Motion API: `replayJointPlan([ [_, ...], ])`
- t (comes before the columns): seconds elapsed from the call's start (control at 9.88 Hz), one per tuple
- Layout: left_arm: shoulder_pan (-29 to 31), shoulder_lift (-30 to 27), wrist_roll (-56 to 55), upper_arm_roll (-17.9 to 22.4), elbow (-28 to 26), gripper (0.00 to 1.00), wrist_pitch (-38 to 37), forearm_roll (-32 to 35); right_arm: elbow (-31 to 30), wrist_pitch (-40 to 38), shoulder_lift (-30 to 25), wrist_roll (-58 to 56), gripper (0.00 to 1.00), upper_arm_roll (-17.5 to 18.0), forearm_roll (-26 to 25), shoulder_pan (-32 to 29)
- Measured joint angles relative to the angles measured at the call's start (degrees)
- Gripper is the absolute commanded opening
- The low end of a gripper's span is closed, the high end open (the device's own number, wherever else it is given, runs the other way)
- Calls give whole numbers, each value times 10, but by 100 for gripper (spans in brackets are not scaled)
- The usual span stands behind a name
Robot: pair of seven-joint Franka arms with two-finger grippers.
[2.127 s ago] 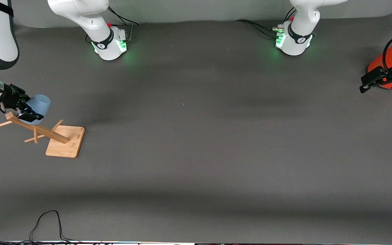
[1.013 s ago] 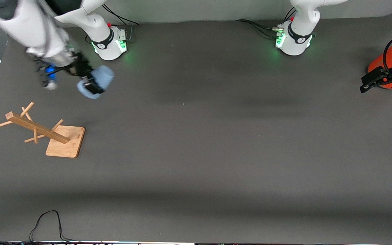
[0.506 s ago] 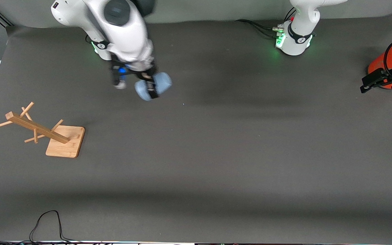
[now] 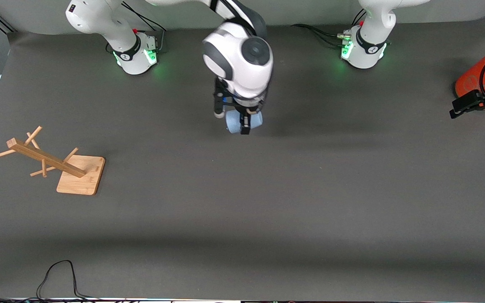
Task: Rotate and upright cup with both arms
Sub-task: 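Lower the held cup toward the table with the right gripper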
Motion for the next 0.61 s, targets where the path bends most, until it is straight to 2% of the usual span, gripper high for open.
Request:
replayJointPlan([
  [0.3,0,1,-2,0,-1,100,0,0,74,3,113,90,51,0,0,18],
  [0.61,6,20,-2,2,-3,100,1,0,132,16,185,116,51,-1,0,19],
])
